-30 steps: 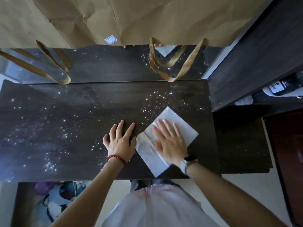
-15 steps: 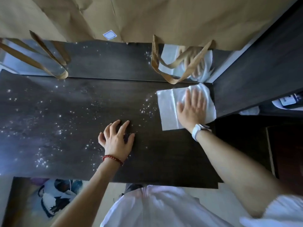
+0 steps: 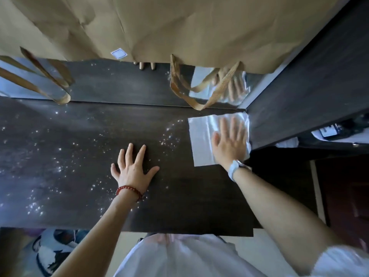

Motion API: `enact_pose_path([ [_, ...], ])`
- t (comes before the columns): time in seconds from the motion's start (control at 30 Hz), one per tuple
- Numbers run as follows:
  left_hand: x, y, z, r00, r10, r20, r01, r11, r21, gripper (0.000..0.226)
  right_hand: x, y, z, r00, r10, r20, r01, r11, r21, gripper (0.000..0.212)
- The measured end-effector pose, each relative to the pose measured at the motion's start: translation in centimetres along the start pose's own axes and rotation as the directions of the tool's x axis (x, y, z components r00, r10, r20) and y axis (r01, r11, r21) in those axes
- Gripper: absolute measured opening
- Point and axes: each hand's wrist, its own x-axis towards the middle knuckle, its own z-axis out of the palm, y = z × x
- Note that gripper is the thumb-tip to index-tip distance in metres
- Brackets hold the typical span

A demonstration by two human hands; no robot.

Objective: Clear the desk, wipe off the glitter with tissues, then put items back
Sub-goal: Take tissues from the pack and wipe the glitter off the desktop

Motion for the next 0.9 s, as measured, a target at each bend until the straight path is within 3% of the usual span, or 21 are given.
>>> enact_pose_path([
  [0.07, 0.0, -0.1, 0.1, 1.000, 0.002, -0.010, -0.002, 1.000, -0.018, 0.071, -2.1, -0.4, -0.3, 0.992, 0.129, 0.014, -0.129, 0.991, 0.025, 0.056],
  [0.2, 0.2, -0.2, 0.1, 1.000, 0.004, -0.020, -0.004, 0.999, -0.032, 0.071, -0.8, -0.7, -0.9, 0.986, 0.158, 0.054, -0.162, 0.985, 0.067, 0.061],
  [0.33, 0.0, -0.2, 0.3, 1.000, 0.007, -0.015, -0.007, 1.000, -0.019, 0.070, 2.1, -3.6, -0.7, 0.945, 0.322, 0.047, -0.326, 0.937, 0.129, 0.066],
  [0.37, -0.1, -0.3, 0.3, 1.000, 0.013, -0.007, -0.013, 1.000, -0.005, 0.069, 1.7, -5.3, -0.5, 0.957, 0.288, 0.046, -0.291, 0.949, 0.118, 0.065],
  [0.43, -0.1, -0.4, 0.3, 1.000, 0.019, -0.008, -0.019, 1.000, 0.003, 0.063, 0.0, -9.2, 0.4, 0.998, 0.062, 0.031, -0.065, 0.995, 0.077, 0.060],
  [0.5, 0.0, -0.7, -0.1, 0.997, 0.008, -0.081, -0.015, 0.997, -0.082, 0.049, -2.0, -12.0, 0.5, 0.968, -0.244, 0.056, 0.242, 0.970, 0.039, 0.057],
  [0.57, -0.1, -1.5, -0.7, 0.975, -0.009, -0.220, -0.034, 0.981, -0.192, 0.038, -3.2, -11.5, 0.3, 0.817, -0.549, 0.174, 0.559, 0.829, -0.007, 0.055],
  [0.63, -0.3, -2.7, -1.1, 0.942, -0.026, -0.334, -0.042, 0.980, -0.197, 0.033, -2.5, -8.1, 0.1, 0.684, -0.704, 0.191, 0.723, 0.689, -0.046, 0.055],
  [0.67, -0.5, -3.5, -1.2, 0.934, -0.038, -0.354, -0.027, 0.984, -0.178, 0.031, -1.6, -6.5, 0.1, 0.710, -0.688, 0.152, 0.703, 0.706, -0.086, 0.055],
  [0.7, -0.6, -4.3, -1.2, 0.934, -0.048, -0.355, -0.010, 0.987, -0.162, 0.031, -0.7, -5.4, 0.2, 0.799, -0.592, 0.101, 0.601, 0.792, -0.112, 0.054],
  [0.77, -0.9, -5.8, -1.4, 0.936, -0.072, -0.343, 0.016, 0.986, -0.164, 0.031, 0.1, -6.0, 0.1, 0.970, -0.244, 0.011, 0.244, 0.964, -0.105, 0.055],
  [0.8, -1.1, -6.6, -1.5, 0.934, -0.095, -0.343, 0.035, 0.984, -0.176, 0.032, -0.4, -8.1, 0.2, 0.992, -0.127, 0.001, 0.127, 0.991, -0.052, 0.055],
  [0.83, -1.3, -7.3, -1.6, 0.930, -0.124, -0.345, 0.061, 0.980, -0.188, 0.033, -1.8, -10.7, 0.5, 0.992, -0.123, 0.003, 0.123, 0.992, 0.015, 0.054],
  [0.9, -1.5, -8.6, -2.2, 0.922, -0.175, -0.345, 0.107, 0.972, -0.208, 0.036, -6.8, -15.2, 1.2, 0.925, -0.380, 0.025, 0.376, 0.922, 0.089, 0.052],
])
